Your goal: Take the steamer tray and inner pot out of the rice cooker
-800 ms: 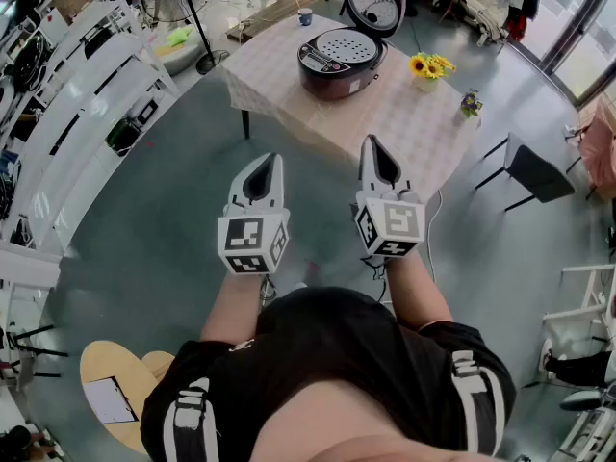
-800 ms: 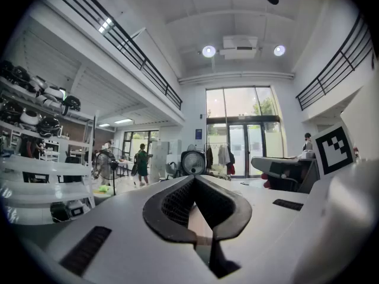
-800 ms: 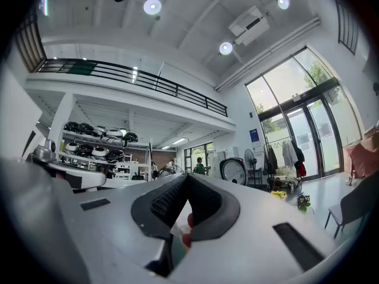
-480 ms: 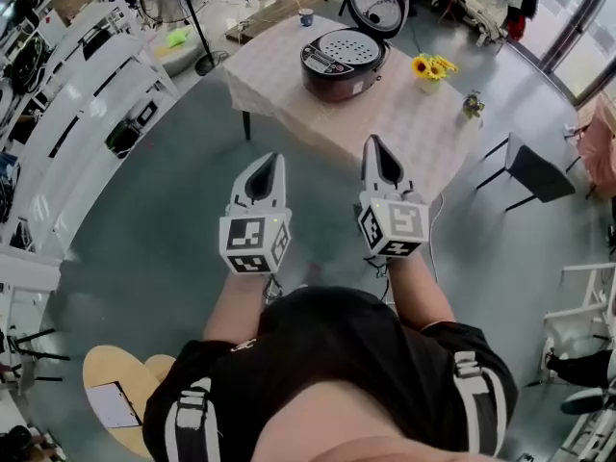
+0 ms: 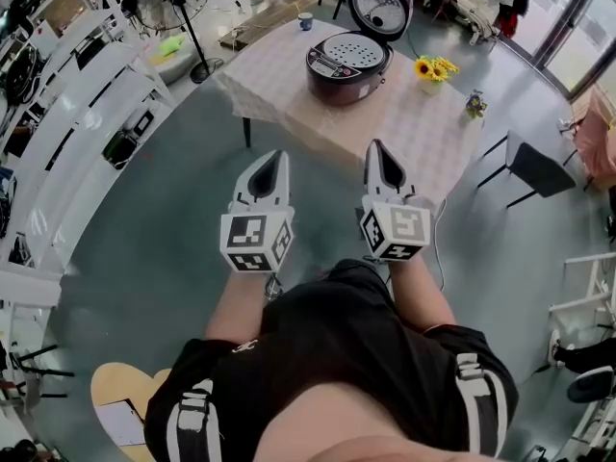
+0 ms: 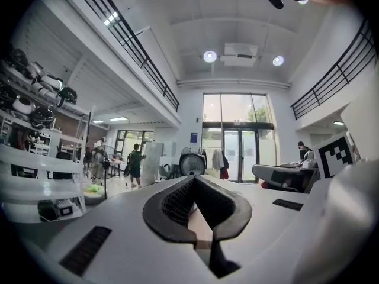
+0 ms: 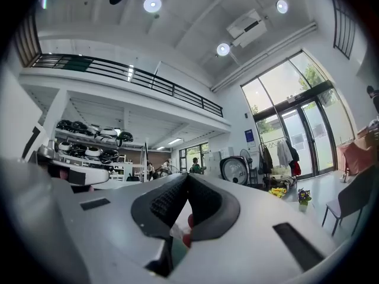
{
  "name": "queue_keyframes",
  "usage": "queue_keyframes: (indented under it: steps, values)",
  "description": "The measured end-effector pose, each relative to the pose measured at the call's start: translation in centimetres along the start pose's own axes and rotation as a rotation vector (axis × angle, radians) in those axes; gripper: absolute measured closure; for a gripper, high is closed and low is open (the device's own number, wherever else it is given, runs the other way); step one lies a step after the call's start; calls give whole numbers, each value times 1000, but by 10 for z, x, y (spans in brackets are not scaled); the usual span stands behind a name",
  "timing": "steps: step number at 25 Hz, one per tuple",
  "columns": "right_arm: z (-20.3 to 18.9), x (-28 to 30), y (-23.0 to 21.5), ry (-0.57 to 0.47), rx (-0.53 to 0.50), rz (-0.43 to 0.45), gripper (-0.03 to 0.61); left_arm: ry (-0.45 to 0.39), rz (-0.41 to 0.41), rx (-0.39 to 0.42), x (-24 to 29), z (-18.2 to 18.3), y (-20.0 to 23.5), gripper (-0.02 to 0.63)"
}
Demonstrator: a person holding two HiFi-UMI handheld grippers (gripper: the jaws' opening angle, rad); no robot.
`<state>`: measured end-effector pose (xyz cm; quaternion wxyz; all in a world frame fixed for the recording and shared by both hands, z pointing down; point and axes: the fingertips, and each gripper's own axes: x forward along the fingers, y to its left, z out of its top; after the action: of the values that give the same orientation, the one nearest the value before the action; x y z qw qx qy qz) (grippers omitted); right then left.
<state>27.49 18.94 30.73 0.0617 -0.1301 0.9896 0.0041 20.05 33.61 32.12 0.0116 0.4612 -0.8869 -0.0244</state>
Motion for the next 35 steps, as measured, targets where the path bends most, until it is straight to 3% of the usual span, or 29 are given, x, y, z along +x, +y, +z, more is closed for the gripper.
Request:
queue_keyframes:
  steps: [7, 16, 27, 35]
  values:
    - [-6, 26, -1, -9, 11, -21, 581, 5, 2, -4, 14, -5, 25, 612]
    - [-22, 101, -11, -17, 28, -26, 581, 6, 28, 12, 71, -9, 72, 612]
    - [-46, 235, -48, 22, 34, -25, 581, 57, 57, 15, 196, -14, 136, 612]
    - [-65, 329, -106, 69, 48, -91, 581, 92, 45, 7, 305, -15, 164, 612]
